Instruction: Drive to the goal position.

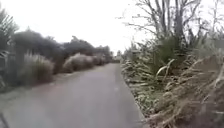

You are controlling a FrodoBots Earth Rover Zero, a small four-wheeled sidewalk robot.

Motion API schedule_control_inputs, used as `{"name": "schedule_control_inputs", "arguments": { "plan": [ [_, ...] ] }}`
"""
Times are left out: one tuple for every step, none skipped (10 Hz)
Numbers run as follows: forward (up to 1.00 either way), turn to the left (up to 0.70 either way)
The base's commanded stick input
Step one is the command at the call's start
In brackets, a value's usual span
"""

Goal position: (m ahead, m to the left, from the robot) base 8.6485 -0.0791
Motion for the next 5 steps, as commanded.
{"name": "schedule_control_inputs", "arguments": {
  "plan": [
    [1.00,0.00],
    [1.00,0.00],
    [1.00,0.00],
    [1.00,0.00],
    [1.00,0.00]
  ]
}}
